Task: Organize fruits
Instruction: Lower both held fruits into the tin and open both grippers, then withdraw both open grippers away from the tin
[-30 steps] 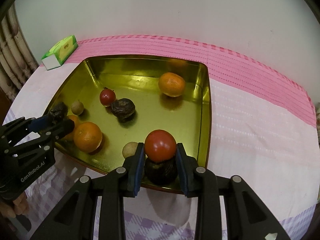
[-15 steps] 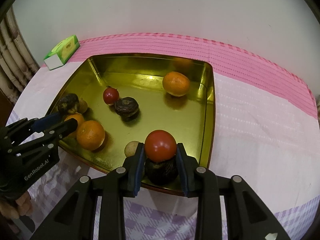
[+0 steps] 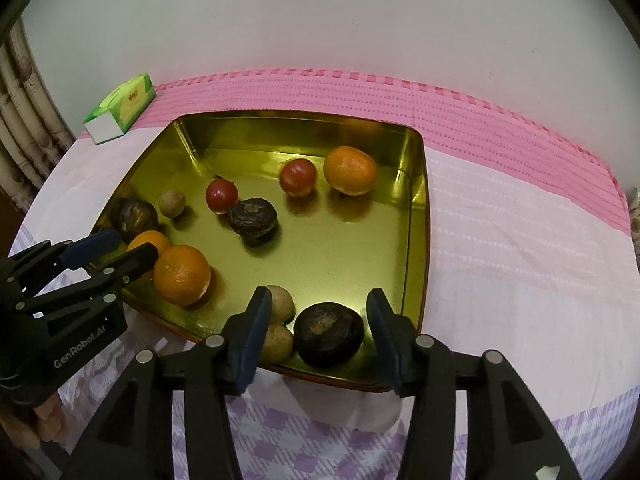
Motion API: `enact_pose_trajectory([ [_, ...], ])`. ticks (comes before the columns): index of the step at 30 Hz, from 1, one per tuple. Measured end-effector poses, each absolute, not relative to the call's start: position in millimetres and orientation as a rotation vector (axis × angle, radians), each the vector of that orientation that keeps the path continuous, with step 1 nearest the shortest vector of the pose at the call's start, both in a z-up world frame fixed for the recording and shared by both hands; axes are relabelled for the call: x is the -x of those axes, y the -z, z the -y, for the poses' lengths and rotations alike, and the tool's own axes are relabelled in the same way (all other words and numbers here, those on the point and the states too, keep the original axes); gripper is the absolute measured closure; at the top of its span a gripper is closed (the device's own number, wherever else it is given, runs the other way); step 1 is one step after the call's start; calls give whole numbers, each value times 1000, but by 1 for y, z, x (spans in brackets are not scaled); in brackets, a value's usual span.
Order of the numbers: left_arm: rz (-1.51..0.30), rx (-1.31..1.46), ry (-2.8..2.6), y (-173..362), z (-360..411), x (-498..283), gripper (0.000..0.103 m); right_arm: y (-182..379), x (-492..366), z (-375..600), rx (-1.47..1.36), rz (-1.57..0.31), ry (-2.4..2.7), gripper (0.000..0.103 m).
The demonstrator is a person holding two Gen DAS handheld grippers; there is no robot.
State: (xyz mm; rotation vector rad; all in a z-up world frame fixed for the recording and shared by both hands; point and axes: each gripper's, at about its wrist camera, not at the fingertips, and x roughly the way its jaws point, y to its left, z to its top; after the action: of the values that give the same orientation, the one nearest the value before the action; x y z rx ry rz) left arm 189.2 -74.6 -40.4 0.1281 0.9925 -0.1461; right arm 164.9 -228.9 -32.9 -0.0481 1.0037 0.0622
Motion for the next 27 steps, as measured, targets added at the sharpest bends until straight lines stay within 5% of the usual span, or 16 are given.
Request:
enact_pose_trajectory([
  [11,-990,-124,127,33,78,-183,50,27,-155,226,28,-978,-74,43],
  [13,-992,-132,129,31,81,-180,49,25,-152,226,33,-973,-60,32],
  [27,-955,-127,114,4,72,-123,49,11,-103,221,42,-947,-48,24],
])
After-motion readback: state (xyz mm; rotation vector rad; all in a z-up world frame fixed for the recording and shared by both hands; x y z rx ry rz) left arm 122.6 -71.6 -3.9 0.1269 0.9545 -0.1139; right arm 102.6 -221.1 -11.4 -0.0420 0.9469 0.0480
